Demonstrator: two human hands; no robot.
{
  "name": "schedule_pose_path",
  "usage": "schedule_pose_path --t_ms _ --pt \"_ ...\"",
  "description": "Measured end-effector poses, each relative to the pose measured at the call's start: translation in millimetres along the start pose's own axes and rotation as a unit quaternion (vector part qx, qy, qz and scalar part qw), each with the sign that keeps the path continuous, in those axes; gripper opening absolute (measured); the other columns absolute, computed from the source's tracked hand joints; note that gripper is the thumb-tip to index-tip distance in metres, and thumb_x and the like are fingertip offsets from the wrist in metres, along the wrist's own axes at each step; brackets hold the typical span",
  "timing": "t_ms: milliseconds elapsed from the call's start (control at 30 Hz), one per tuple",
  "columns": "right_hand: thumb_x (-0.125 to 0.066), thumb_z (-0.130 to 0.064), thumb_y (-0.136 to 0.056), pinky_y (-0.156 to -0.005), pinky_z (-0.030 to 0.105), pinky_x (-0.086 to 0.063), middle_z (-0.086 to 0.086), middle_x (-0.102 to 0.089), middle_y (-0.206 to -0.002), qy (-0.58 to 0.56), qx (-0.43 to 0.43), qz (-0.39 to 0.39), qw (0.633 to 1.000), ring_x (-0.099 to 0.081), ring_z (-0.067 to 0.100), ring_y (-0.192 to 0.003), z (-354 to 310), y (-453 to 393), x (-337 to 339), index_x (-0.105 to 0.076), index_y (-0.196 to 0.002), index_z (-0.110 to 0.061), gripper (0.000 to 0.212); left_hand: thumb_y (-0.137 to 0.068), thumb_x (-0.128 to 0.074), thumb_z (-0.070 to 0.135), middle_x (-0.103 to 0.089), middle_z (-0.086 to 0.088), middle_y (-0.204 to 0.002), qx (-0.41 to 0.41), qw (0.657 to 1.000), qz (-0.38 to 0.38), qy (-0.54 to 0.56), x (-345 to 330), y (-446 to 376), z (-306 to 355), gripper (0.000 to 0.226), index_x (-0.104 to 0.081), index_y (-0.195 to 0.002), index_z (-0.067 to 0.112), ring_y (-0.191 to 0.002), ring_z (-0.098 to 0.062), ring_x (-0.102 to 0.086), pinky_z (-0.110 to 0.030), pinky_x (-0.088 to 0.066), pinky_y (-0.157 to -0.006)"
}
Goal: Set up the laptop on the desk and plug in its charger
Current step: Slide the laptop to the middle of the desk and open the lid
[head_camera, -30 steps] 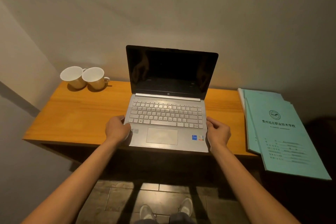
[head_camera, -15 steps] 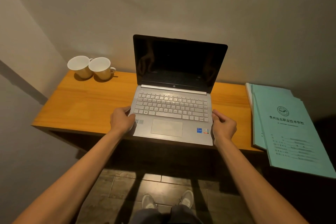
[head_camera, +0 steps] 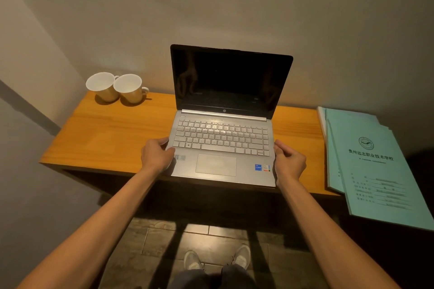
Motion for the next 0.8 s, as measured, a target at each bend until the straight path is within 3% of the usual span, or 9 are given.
schedule_pose_path --t_ms 200,400,467,600,700,800 --pt "-0.065 -0.01 -0.097 -0.078 0.032 -0.063 -0.001 -0.073 -0.115 0.003 0.009 0.002 1.0 -0.07 0.013 -0.099 -3 4 2 -0.073 -0.122 -0.019 0.027 -0.093 -0.063 0.009 -0.067 -0.008 -0.13 -0.002 1.0 -0.004 -0.008 -1 -1 -1 0.041 -0.06 -0.134 0.008 -0.116 -0.026 -0.063 -0.027 -0.048 -0.084" --pt "-0.064 -0.009 -0.098 -0.087 0.036 -0.062 0.001 -0.073 -0.116 0.036 0.026 -0.008 0.999 -0.069 0.015 -0.104 -12 7 3 -0.073 -0.122 -0.016 0.026 -0.093 -0.063 0.011 -0.068 -0.007 -0.127 -0.033 0.999 -0.029 -0.027 0 -5 -1 0.039 -0.062 -0.132 0.012 -0.116 -0.025 -0.064 -0.024 -0.048 -0.082" --pt "-0.062 -0.009 -0.099 -0.088 0.033 -0.06 0.002 -0.073 -0.114 0.101 0.058 -0.02 0.993 -0.069 0.017 -0.104 -22 6 1 -0.074 -0.12 -0.014 0.024 -0.093 -0.061 0.013 -0.069 -0.005 -0.127 -0.05 0.997 -0.048 -0.034 -2 -6 -3 0.038 -0.063 -0.132 0.015 -0.114 -0.023 -0.065 -0.027 -0.052 -0.083" --pt "-0.059 -0.023 -0.1 -0.093 0.035 -0.053 0.003 -0.072 -0.118 0.256 0.188 -0.038 0.947 -0.064 0.023 -0.115 -51 17 -17 -0.071 -0.122 -0.015 0.025 -0.091 -0.061 0.019 -0.068 -0.004 -0.127 -0.101 0.992 -0.052 -0.057 -4 1 -5 0.039 -0.064 -0.13 0.017 -0.105 -0.02 -0.065 -0.019 -0.047 -0.069" --pt "-0.059 -0.042 -0.099 -0.098 0.029 -0.04 -0.002 -0.065 -0.134 0.293 0.266 -0.103 0.913 -0.052 0.019 -0.129 -66 42 -47 -0.067 -0.129 -0.021 0.038 -0.09 -0.062 0.035 -0.051 -0.007 -0.142 -0.096 0.989 0.003 -0.114 6 16 -17 0.052 -0.057 -0.138 0.016 -0.127 -0.027 -0.045 -0.037 -0.045 -0.093" --pt "-0.056 -0.06 -0.093 -0.113 0.041 -0.035 -0.003 -0.053 -0.151 0.335 0.319 -0.185 0.867 -0.041 0.019 -0.143 -67 64 -80 -0.061 -0.139 -0.028 0.056 -0.088 -0.056 0.051 -0.035 0.0 -0.155 -0.108 0.973 0.084 -0.187 27 31 -26 0.061 -0.052 -0.141 0.022 -0.139 -0.029 -0.026 -0.049 -0.037 -0.099"
Point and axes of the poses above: each hand's wrist, its own y-axis away from the middle knuckle, its own x-axis out of the back of the hand, z = x × y, the point moved 7 cm from there along -y, towards the middle knuckle
